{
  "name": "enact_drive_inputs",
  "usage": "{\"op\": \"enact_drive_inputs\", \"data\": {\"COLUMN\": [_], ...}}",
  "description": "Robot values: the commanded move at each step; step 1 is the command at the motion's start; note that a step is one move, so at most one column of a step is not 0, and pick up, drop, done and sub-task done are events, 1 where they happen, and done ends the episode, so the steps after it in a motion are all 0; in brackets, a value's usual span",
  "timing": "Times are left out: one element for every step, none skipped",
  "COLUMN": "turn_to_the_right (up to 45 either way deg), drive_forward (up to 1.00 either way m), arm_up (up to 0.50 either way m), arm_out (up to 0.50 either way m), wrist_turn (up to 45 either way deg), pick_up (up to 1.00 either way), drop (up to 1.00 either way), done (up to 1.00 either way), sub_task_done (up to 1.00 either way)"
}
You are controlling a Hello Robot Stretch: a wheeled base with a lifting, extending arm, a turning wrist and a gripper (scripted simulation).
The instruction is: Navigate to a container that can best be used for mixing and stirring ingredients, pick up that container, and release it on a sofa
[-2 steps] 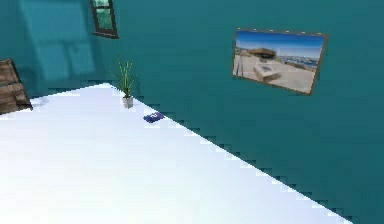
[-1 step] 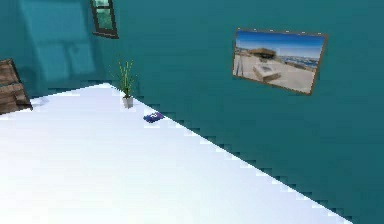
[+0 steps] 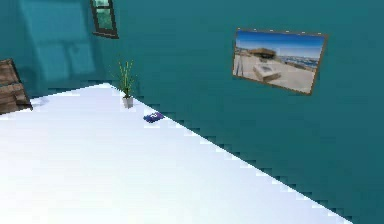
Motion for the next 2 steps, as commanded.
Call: {"op": "enact_drive_inputs", "data": {"turn_to_the_right": [0.0, 0.0], "drive_forward": [0.0, 0.0], "arm_up": [0.0, 0.0], "arm_out": [0.0, 0.0], "wrist_turn": [45.0, 45.0], "pick_up": [0.0, 0.0], "drop": [0.0, 0.0], "done": [0.0, 0.0], "sub_task_done": [0.0, 0.0]}}
